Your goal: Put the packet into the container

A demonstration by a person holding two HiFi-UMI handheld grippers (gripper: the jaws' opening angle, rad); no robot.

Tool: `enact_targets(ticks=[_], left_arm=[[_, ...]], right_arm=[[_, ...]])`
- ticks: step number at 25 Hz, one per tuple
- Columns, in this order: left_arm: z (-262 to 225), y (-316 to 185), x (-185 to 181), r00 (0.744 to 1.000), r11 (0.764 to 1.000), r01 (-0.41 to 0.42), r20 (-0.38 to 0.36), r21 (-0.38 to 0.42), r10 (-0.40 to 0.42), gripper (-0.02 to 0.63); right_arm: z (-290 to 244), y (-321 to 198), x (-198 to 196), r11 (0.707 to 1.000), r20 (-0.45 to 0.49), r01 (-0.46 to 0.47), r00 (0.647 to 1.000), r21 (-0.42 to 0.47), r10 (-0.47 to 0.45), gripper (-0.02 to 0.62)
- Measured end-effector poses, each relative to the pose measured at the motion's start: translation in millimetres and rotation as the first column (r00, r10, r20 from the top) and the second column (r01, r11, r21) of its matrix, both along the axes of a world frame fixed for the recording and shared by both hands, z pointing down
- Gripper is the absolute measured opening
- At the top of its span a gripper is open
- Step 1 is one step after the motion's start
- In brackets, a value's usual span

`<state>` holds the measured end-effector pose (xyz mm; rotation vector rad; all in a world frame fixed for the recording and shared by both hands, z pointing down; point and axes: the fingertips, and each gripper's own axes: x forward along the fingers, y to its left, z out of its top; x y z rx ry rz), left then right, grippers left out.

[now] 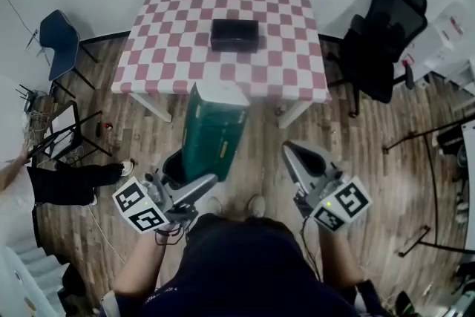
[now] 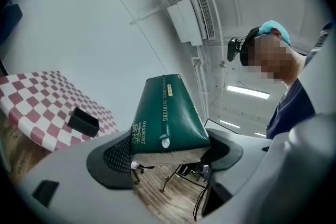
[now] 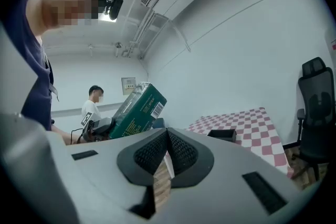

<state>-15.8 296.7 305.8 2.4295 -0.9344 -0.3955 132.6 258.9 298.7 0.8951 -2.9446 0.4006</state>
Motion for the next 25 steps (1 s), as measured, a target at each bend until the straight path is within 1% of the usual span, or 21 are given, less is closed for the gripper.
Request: enact_targets(ticks=[7,11,14,17,19,23,25], left_arm=[[5,-5,28,0.994,0.997,0.073,0.085,0.005,-0.073,0.416],[12,-11,37,0.989,0.994,0.109,0.099,0.001,-0.108,0.416],[13,-27,46,0.987,0.992,0.126,0.102,-0.013,-0.124,0.416],[17,-43,42,0.986,0.992,0.126,0.113,-0.012,-0.124,0.416],[26,-55,35,0.984,0.993,0.117,0.137,-0.01,-0.114,0.416],[33,-108,31,0.98,0.996,0.088,0.179,-0.022,-0.083,0.416],[40,-134,20,0.98,0.997,0.079,0.185,-0.025,-0.073,0.416]], right_arm=[[4,-7,45,0.997,0.034,0.069,0.997,-0.018,-0.069,0.017],[10,-13,63,0.995,0.033,0.1,0.995,-0.018,-0.099,0.017],[8,-28,77,0.994,0.032,0.105,0.994,-0.03,-0.104,0.017],[11,-39,76,0.993,0.029,0.11,0.994,-0.032,-0.109,0.017],[17,-47,70,0.994,0.028,0.108,0.994,-0.032,-0.107,0.017],[20,-91,72,0.994,0.028,0.088,0.996,-0.058,-0.086,0.017],[24,-112,63,0.995,0.02,0.077,0.997,-0.064,-0.076,0.017]])
